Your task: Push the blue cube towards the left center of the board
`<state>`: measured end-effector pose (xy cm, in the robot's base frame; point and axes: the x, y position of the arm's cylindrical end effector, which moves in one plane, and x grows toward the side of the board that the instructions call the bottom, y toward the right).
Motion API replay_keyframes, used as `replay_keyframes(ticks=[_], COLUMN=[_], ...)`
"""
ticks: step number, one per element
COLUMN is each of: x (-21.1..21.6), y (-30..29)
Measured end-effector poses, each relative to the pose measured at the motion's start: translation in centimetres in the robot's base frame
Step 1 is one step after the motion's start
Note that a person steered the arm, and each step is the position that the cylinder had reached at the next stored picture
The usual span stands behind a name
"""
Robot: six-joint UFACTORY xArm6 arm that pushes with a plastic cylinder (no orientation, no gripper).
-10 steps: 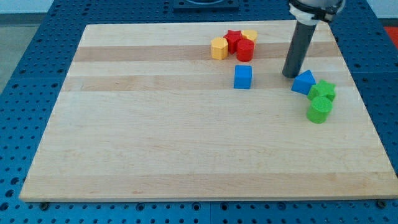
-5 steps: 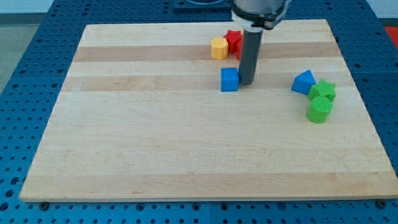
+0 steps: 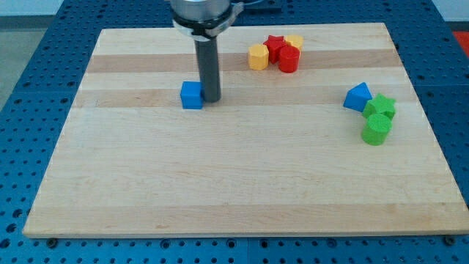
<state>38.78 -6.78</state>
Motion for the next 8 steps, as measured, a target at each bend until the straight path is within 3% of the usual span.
replay_keyframes(ticks=[8], x=[-1.2], y=[-13.3])
